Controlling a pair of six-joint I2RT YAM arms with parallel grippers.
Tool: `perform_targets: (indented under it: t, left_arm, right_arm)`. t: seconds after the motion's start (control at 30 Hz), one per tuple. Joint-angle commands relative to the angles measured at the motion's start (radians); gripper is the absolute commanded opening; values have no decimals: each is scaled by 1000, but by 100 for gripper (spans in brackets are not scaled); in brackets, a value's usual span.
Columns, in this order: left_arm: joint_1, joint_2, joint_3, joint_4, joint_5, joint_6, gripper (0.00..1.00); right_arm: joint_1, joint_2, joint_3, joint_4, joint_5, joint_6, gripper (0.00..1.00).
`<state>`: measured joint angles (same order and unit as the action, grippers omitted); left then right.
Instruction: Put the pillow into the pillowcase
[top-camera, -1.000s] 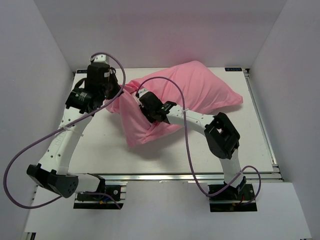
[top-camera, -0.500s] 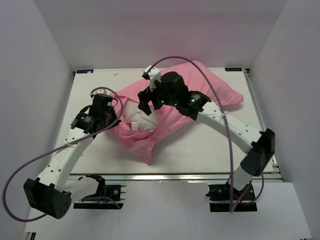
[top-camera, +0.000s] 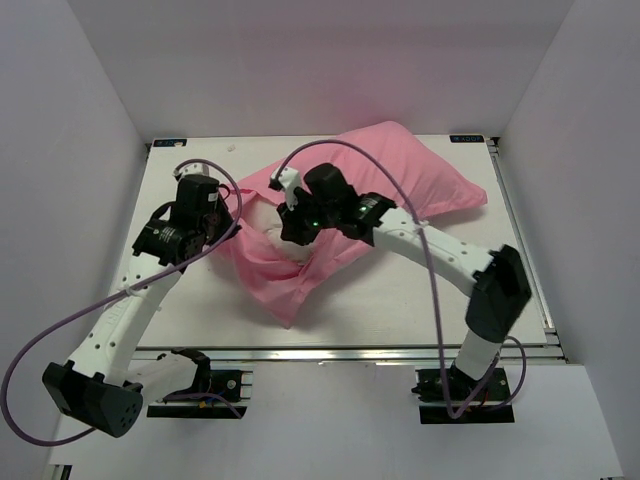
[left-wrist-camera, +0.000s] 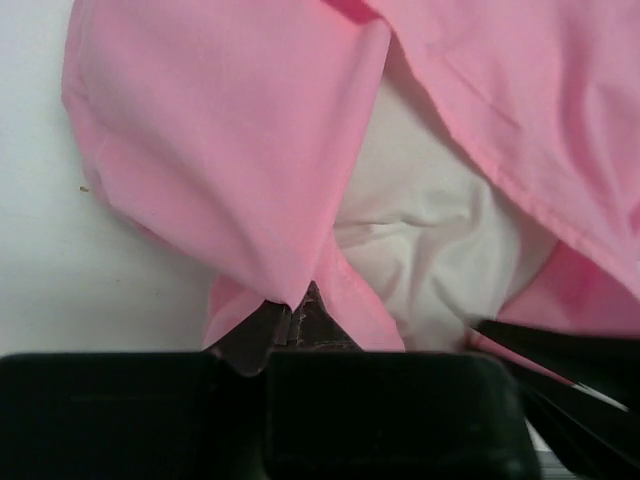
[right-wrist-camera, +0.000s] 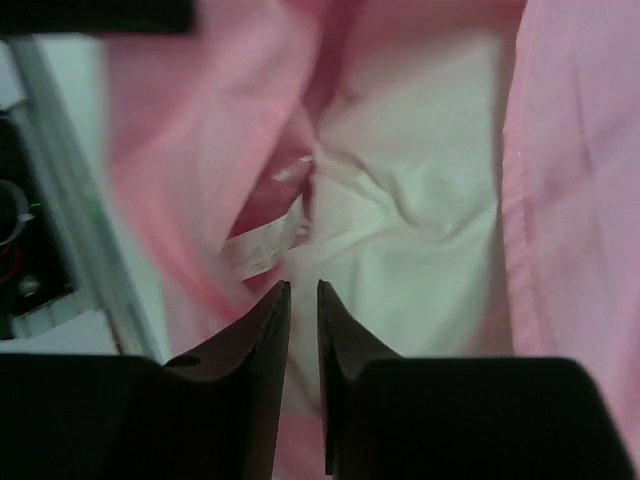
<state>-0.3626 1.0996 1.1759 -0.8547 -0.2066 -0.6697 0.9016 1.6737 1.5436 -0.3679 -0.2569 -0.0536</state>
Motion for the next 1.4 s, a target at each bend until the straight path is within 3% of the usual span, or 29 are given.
perform_targets:
  t: [0.0, 0.03, 0.13, 0.3, 0.47, 0.57, 0.6, 0.7, 0.8, 0.93, 1.03, 1.07, 1.13, 1.17, 1.23, 1.37]
  left_arm:
    - [4, -41, 103, 14, -19, 15, 0]
    - [4, -46, 122, 25, -25, 24, 0]
    - [4, -47, 212, 40, -50, 30, 0]
    - [4, -46, 318, 152, -53, 48, 0]
    - [4, -21, 239, 224, -76, 41, 0]
    - [4, 18, 159, 241, -59, 24, 0]
    - [4, 28, 139, 259, -36, 19, 0]
    - [4, 75, 119, 270, 2, 10, 0]
    - [4, 89, 119, 258, 0, 4, 0]
    - [4, 74, 88, 255, -10, -22, 0]
    - [4, 62, 68, 229, -49, -37, 15]
    - [4, 59, 64, 229, -56, -39, 28]
    - [4, 62, 53, 223, -62, -34, 43]
    - [4, 68, 59, 206, -66, -31, 70]
    - [4, 85, 79, 171, -71, -31, 98]
    - [4, 108, 116, 91, -77, -34, 98]
  right_arm:
    - [5, 131, 39, -29, 110, 38, 22]
    - [5, 211, 64, -32, 152, 46, 9]
    - [3, 329, 125, -107, 284, 84, 0]
    - [5, 420, 98, -106, 211, 107, 0]
    - [5, 322, 127, -98, 180, 58, 0]
    - [3, 227, 193, -103, 160, 32, 10]
    - [3, 201, 197, -97, 160, 28, 24]
    - [2, 126, 219, -95, 211, 46, 48]
    - [2, 92, 276, -131, 293, 72, 50]
    - [2, 75, 311, -166, 361, 57, 69]
    - [0, 67, 294, -177, 438, 57, 78]
    - [0, 67, 282, -178, 473, 57, 78]
    - [0, 70, 276, -198, 505, 57, 78]
    - [0, 69, 257, -204, 516, 40, 77]
    - [0, 67, 234, -209, 515, 8, 77]
    - [0, 87, 205, -221, 538, 1, 71]
